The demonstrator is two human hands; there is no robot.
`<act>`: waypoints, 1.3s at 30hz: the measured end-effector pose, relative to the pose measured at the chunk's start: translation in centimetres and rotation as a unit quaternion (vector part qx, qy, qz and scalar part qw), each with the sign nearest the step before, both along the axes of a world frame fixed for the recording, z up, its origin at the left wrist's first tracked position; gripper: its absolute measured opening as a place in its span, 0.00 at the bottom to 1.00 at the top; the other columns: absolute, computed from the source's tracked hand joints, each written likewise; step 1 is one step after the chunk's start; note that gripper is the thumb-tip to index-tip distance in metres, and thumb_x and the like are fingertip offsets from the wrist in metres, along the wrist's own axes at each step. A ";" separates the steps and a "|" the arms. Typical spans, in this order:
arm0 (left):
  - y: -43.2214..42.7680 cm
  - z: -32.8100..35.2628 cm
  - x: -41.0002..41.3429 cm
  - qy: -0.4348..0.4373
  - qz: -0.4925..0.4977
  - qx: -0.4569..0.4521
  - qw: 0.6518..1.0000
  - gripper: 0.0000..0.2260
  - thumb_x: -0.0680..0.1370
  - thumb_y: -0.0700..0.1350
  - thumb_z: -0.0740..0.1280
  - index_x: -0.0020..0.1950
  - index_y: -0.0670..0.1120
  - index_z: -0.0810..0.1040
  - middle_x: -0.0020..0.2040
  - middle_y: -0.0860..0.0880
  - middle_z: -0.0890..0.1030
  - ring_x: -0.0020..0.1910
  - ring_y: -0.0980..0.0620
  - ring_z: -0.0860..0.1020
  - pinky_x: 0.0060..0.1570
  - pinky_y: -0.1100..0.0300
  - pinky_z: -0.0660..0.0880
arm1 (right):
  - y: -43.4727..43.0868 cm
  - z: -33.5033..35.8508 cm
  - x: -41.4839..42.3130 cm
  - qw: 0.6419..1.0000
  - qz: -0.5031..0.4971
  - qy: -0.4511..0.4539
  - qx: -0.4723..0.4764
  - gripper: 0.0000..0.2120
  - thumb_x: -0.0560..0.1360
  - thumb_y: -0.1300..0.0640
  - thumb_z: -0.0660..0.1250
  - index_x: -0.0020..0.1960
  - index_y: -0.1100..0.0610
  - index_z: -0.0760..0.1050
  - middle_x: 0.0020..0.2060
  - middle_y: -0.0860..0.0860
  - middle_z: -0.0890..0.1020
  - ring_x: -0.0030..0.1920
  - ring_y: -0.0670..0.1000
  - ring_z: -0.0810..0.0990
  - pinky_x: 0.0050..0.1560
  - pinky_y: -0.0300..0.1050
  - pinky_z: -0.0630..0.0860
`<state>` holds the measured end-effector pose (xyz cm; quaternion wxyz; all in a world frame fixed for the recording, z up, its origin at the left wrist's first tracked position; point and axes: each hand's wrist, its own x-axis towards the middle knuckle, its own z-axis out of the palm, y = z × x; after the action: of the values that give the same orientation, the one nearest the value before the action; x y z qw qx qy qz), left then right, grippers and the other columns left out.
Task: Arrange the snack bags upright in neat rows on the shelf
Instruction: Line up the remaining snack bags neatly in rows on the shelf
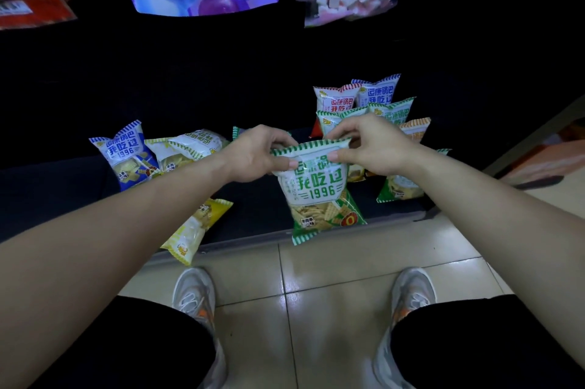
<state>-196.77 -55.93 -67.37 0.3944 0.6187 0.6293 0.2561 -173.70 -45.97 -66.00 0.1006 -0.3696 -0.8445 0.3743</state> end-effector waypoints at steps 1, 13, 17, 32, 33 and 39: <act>0.0 0.0 0.1 -0.017 0.004 -0.007 1.000 0.09 0.74 0.47 0.73 0.53 0.52 0.80 0.50 0.51 0.83 0.47 0.56 0.82 0.44 0.58 0.80 | 0.1 0.0 0.0 1.000 -0.008 0.005 0.005 0.15 0.72 0.51 0.76 0.57 0.48 0.79 0.55 0.43 0.79 0.56 0.43 0.75 0.58 0.43 0.73; -0.3 0.6 0.2 -0.059 0.026 -0.022 0.998 0.25 0.64 0.52 0.80 0.60 0.53 0.78 0.55 0.55 0.81 0.53 0.65 0.78 0.47 0.73 0.73 | 0.6 0.6 0.6 0.997 -0.029 0.055 -0.051 0.10 0.72 0.56 0.76 0.49 0.44 0.79 0.58 0.49 0.81 0.60 0.51 0.79 0.62 0.57 0.77; 0.5 0.3 1.7 0.042 0.012 0.011 0.999 0.24 0.64 0.52 0.81 0.55 0.56 0.77 0.49 0.61 0.79 0.47 0.71 0.76 0.40 0.79 0.69 | 0.6 0.5 0.8 0.998 -0.028 0.041 -0.050 0.11 0.72 0.55 0.76 0.52 0.46 0.79 0.58 0.50 0.81 0.58 0.51 0.80 0.60 0.56 0.78; 7.3 -6.4 7.4 0.214 0.060 0.006 0.975 0.30 0.64 0.58 0.79 0.63 0.55 0.76 0.62 0.50 0.79 0.60 0.50 0.77 0.53 0.55 0.77 | 7.2 -2.5 14.8 0.975 -0.111 -0.185 0.050 0.22 0.73 0.48 0.74 0.64 0.55 0.77 0.58 0.53 0.80 0.56 0.51 0.78 0.54 0.42 0.72; 7.9 -7.3 8.0 0.215 0.061 -0.003 0.975 0.29 0.65 0.58 0.79 0.63 0.55 0.75 0.63 0.50 0.79 0.59 0.50 0.77 0.53 0.54 0.78 | 7.5 -3.1 15.5 0.973 -0.113 -0.194 0.051 0.22 0.74 0.48 0.74 0.64 0.55 0.77 0.58 0.53 0.80 0.56 0.51 0.78 0.53 0.42 0.72; 10.1 -11.9 11.8 0.260 0.073 -0.025 0.962 0.25 0.69 0.56 0.76 0.64 0.58 0.74 0.63 0.48 0.78 0.53 0.48 0.79 0.44 0.55 0.79 | 8.1 -6.1 18.1 0.971 -0.101 -0.215 0.037 0.20 0.74 0.50 0.73 0.64 0.55 0.77 0.59 0.53 0.79 0.59 0.52 0.78 0.55 0.41 0.71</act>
<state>-184.99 -45.79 -79.22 0.2127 0.6059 0.7603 0.0983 -155.65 -37.88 -72.15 -0.0323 -0.5212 -0.8177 0.2423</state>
